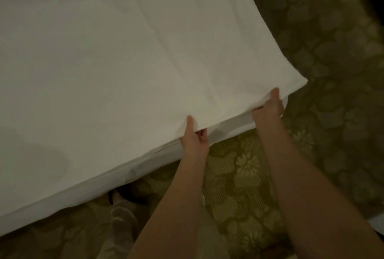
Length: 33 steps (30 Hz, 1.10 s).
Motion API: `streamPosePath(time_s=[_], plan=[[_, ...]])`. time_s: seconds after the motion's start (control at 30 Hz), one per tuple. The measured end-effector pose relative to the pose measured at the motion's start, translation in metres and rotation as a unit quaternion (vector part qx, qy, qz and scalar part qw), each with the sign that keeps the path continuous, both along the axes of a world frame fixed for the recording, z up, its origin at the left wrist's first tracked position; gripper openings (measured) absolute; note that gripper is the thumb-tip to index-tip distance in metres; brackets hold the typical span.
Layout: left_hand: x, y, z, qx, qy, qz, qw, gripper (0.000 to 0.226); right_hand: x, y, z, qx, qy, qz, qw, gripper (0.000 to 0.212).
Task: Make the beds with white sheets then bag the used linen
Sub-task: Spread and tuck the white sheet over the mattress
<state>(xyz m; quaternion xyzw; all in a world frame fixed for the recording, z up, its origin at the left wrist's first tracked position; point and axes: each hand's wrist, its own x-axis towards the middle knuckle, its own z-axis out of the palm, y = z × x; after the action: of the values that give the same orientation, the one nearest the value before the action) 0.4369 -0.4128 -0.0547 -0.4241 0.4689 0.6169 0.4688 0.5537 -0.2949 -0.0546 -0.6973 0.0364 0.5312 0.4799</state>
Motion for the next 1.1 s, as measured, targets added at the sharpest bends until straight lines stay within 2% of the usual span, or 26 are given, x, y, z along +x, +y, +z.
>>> streamPosePath(time_s=[0.07,0.1,0.23,0.33,0.5,0.57,0.7,0.77,0.93,1.1], plan=[[-0.011,-0.014,-0.002,-0.009,0.016,-0.007,1.0,0.039,0.003,-0.006,-0.008,-0.002,0.026,-0.022,0.999,0.018],[-0.018,-0.02,-0.002,-0.013,0.024,-0.009,1.0,0.038,0.002,-0.007,-0.009,0.007,0.044,-0.026,0.999,0.019],[-0.049,-0.047,-0.001,-0.025,0.048,-0.012,0.998,0.032,-0.008,-0.027,-0.014,0.046,0.122,-0.014,0.991,0.049],[-0.074,-0.069,-0.001,-0.04,0.059,-0.009,0.997,0.019,-0.037,-0.064,-0.017,0.012,0.155,0.025,0.987,0.051],[-0.118,-0.11,-0.002,-0.048,0.06,0.033,0.997,0.012,-0.112,-0.13,-0.013,-0.056,0.185,0.041,0.98,0.041],[-0.138,-0.127,-0.002,-0.055,0.058,0.046,0.996,0.016,-0.148,-0.158,-0.011,-0.076,0.196,0.064,0.976,0.042],[-0.191,-0.168,-0.003,-0.076,0.079,0.076,0.991,0.041,-0.222,-0.219,-0.002,-0.107,0.201,0.113,0.967,0.041],[-0.223,-0.193,-0.004,-0.085,0.085,0.081,0.99,0.046,-0.258,-0.251,0.004,-0.115,0.205,0.127,0.964,0.039],[-0.312,-0.266,-0.006,-0.098,0.098,0.097,0.986,0.047,-0.346,-0.334,0.006,-0.128,0.211,0.153,0.957,0.027],[-0.402,-0.358,-0.001,-0.106,0.103,0.119,0.982,0.04,-0.429,-0.418,0.009,-0.14,0.215,0.147,0.955,0.039]])
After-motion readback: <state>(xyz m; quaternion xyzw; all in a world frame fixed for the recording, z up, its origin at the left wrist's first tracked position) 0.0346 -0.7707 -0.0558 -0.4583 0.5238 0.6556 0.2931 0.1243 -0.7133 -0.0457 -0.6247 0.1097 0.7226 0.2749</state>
